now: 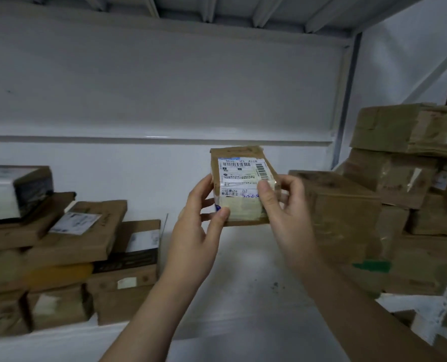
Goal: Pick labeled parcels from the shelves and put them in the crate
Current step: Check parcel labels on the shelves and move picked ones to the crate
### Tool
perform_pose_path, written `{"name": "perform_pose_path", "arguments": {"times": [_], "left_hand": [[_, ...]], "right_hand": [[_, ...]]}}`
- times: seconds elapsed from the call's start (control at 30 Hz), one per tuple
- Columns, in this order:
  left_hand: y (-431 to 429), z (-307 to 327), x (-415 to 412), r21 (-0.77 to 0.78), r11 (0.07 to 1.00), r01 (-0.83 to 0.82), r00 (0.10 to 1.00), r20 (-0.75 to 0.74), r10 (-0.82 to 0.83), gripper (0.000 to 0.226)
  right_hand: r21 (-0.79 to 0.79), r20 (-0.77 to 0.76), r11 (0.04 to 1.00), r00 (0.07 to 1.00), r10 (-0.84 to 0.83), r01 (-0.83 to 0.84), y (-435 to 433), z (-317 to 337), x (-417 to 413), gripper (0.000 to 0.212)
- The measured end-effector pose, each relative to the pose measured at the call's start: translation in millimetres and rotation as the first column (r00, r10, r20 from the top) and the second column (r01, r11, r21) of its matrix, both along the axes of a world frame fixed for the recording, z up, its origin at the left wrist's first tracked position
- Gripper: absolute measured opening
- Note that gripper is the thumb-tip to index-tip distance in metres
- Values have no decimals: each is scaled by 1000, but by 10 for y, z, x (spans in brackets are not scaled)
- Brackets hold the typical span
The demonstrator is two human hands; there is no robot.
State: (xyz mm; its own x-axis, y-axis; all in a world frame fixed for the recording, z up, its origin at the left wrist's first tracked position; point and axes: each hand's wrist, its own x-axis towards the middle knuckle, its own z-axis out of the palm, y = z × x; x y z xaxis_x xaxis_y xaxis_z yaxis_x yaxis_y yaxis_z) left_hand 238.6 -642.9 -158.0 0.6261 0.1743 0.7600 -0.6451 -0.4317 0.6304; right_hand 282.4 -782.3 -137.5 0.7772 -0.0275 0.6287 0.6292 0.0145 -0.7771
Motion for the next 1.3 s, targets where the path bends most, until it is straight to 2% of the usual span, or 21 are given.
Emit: {"name": "perform_pose_path", "arguments": {"times": [0.07, 0.17, 0.27, 0.33, 0.43, 0.53, 0.63, 0.73, 0.83, 0.87, 1.0, 1.13, 1.3], "left_hand": [[153, -82, -69, 10, 1000, -14, 1000, -23, 15, 60], [422, -136, -190, 112, 985, -127, 991, -19, 130, 64], [716, -150, -291, 208, 950, -233, 971, 5, 237, 62], [914, -184, -339, 260, 911, -319, 947, 41, 319, 59], [1197, -219, -425, 307, 850, -429, 895, 19, 445, 56], [1548, -115, -512, 441, 706, -554, 805, 69, 589, 57], [1940, 65, -530, 591, 571, -570, 746, 80, 661, 56], [2248, 135, -499, 660, 490, -569, 708, 90, 701, 51], [2442, 111, -468, 735, 335, -589, 667, 209, 715, 44], [2480, 107, -460, 744, 315, -590, 665, 226, 712, 43], [2516, 97, -444, 765, 314, -562, 678, 209, 705, 41], [2535, 92, -431, 769, 324, -551, 693, 206, 691, 40], [2414, 191, -386, 731, 364, -577, 714, 234, 660, 39]], "right_hand": [[-3, 12, 997, 997, 75, -75, 189, -67, -50, 42], [-55, 46, 988, 988, 150, -148, 461, -172, -63, 69], [-156, 32, 967, 978, 208, -201, 743, -251, -30, 73], [-183, 11, 948, 963, 269, -262, 953, -286, -21, 76], [-208, -20, 913, 934, 356, -352, 1307, -295, -14, 74], [-249, -22, 894, 925, 380, -373, 1748, -243, -31, 71], [-294, -14, 896, 939, 344, -333, 2162, -208, -56, 63], [-336, -5, 902, 958, 286, -271, 2405, -236, -71, 58], [-382, 54, 905, 973, 224, -187, 2503, -290, -83, 57], [-399, 65, 902, 976, 210, -167, 2522, -303, -80, 57], [-508, 52, 852, 982, 180, -129, 2565, -348, -14, 58], [-507, -24, 844, 982, 185, -172, 2532, -365, 9, 72], [-556, 51, 828, 992, 115, -67, 2349, -268, -2, 71]]}}
